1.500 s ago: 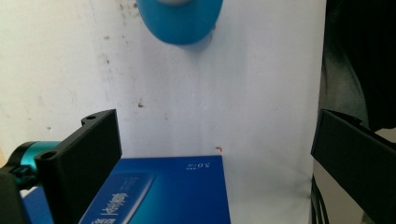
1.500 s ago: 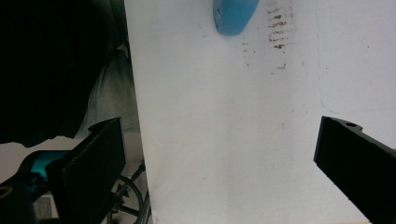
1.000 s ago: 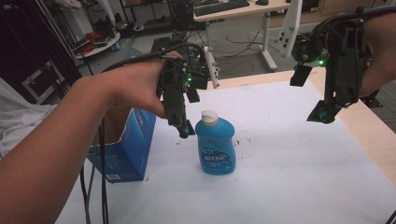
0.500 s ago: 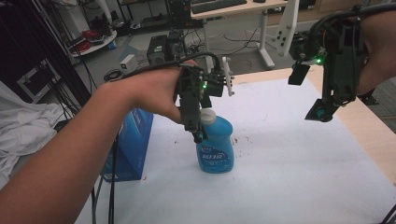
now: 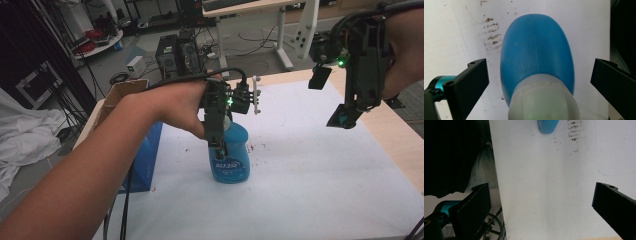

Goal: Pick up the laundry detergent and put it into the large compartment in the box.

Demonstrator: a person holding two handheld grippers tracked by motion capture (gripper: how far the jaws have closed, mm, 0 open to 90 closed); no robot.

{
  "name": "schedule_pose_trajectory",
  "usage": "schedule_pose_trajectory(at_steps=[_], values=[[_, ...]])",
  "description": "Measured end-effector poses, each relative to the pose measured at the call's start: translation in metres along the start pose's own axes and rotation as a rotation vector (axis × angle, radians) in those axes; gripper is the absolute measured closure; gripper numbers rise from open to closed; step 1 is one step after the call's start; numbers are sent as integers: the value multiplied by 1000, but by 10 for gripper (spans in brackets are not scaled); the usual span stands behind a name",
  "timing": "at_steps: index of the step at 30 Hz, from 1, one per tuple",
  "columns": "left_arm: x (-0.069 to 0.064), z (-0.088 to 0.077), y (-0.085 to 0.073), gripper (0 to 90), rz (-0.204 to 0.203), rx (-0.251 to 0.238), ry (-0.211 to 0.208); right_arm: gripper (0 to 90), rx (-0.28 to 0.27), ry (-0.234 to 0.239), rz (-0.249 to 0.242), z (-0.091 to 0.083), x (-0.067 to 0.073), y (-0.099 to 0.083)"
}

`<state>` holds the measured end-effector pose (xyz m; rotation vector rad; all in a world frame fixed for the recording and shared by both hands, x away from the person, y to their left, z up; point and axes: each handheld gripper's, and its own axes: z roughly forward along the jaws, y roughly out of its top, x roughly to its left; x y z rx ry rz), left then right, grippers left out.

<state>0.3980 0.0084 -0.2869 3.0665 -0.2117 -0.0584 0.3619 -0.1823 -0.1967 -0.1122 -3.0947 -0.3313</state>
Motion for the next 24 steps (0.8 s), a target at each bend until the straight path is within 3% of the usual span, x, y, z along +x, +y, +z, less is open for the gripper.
schedule_pose_trajectory(at_steps=[7,20,24], values=[[2,8,2,17,0,27,-2,15,2,1,-1,2,-1,2],[1,12,3,17,13,29,8,15,3,2,3,4,-1,1],[1,12,3,67,16,37,7,15,1,-3,4,3,-1,2]])
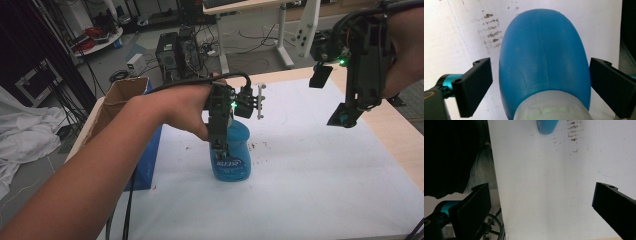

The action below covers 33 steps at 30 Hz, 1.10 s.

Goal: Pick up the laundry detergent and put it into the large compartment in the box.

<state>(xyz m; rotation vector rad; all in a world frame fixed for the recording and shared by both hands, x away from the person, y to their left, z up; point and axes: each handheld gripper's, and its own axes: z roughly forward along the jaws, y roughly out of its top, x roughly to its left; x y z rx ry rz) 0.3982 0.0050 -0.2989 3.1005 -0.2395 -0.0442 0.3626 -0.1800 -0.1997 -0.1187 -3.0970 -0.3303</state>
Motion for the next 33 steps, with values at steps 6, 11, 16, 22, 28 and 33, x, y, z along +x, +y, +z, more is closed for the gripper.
schedule_pose_trajectory(at_steps=[6,11,16,22,28,33], values=[[-1,0,1,67,9,2,13,15,1,1,-3,1,1,0],[-1,0,2,114,9,2,12,15,0,-1,4,2,0,-2],[0,0,2,152,5,-1,5,15,0,-1,5,3,0,-2],[1,0,2,170,9,3,12,15,2,1,3,5,-1,-2],[0,1,3,186,12,1,15,15,4,1,9,6,-2,-3],[0,1,3,206,13,6,19,15,1,-1,7,7,-2,-3]])
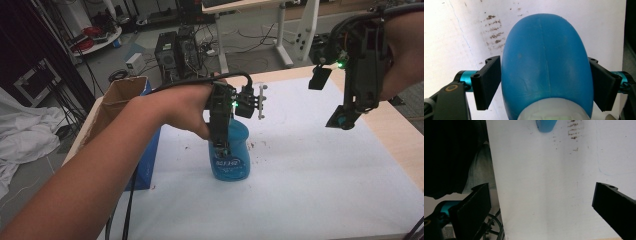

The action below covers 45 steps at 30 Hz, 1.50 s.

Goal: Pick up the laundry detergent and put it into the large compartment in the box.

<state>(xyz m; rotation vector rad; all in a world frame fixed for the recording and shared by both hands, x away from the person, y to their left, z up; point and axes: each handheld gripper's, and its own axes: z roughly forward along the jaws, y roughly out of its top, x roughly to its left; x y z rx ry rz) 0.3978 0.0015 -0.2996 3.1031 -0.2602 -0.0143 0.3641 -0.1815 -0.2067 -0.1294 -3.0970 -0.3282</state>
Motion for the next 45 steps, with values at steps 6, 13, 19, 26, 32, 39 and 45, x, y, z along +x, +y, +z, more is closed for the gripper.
schedule_pose_trajectory(at_steps=[6,13,19,26,32,39,45], values=[[0,0,0,238,1,2,0,16,3,-1,0,0,0,0],[1,1,0,280,-3,6,1,15,2,0,0,1,-1,-1],[1,1,1,300,-1,8,-1,15,3,2,2,3,-2,0],[2,0,1,303,-6,6,-7,15,5,6,-1,5,-3,-1],[2,-1,2,379,-13,20,9,15,5,9,-2,8,-5,-1],[0,-1,2,381,-16,28,19,16,10,8,1,8,-3,0],[-1,-8,-2,382,-38,31,26,16,8,6,3,8,-1,0]])
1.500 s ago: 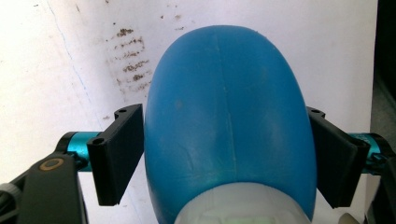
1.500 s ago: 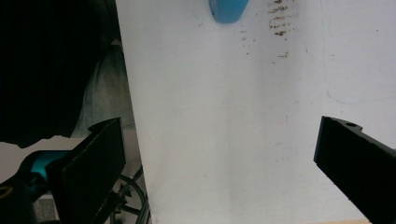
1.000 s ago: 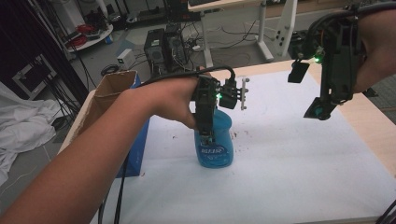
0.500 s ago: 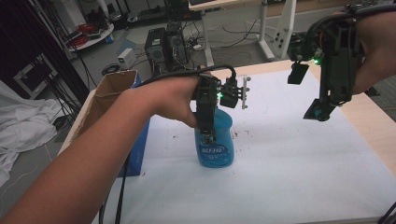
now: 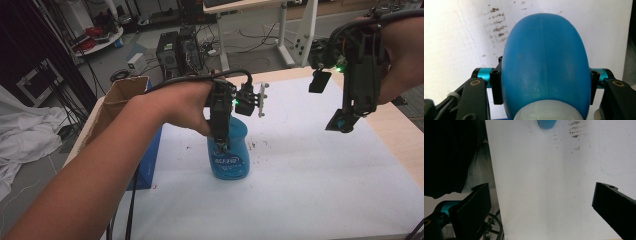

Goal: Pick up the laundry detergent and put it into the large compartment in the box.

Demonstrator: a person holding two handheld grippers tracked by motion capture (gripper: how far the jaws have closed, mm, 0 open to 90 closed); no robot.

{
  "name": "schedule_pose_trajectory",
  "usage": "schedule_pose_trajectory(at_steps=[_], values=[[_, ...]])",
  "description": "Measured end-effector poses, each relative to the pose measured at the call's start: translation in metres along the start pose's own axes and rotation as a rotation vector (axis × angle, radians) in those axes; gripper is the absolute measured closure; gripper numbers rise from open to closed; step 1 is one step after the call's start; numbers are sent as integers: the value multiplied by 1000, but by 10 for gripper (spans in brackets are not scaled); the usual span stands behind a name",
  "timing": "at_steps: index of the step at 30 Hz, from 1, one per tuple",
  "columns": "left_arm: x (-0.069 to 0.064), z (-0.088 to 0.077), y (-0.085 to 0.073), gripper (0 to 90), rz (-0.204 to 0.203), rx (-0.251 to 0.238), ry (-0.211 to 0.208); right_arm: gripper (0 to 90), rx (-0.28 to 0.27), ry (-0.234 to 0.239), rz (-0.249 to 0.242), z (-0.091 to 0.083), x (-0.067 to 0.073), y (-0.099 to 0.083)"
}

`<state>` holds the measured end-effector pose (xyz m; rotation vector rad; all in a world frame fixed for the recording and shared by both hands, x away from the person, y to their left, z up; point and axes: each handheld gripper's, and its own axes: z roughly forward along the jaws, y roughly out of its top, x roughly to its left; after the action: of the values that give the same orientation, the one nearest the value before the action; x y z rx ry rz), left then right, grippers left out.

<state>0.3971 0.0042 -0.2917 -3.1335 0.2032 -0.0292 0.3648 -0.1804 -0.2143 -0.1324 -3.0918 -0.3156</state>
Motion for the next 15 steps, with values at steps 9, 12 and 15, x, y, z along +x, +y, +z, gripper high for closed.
schedule_pose_trajectory(at_steps=[9,12,15], values=[[-3,-32,-19,382,-46,2,-7,16,2,0,-2,-1,1,1],[-4,-51,-29,382,-75,8,-5,15,2,-1,-10,0,1,3],[-4,-61,-35,381,-103,9,-11,16,1,1,-14,0,2,5]])
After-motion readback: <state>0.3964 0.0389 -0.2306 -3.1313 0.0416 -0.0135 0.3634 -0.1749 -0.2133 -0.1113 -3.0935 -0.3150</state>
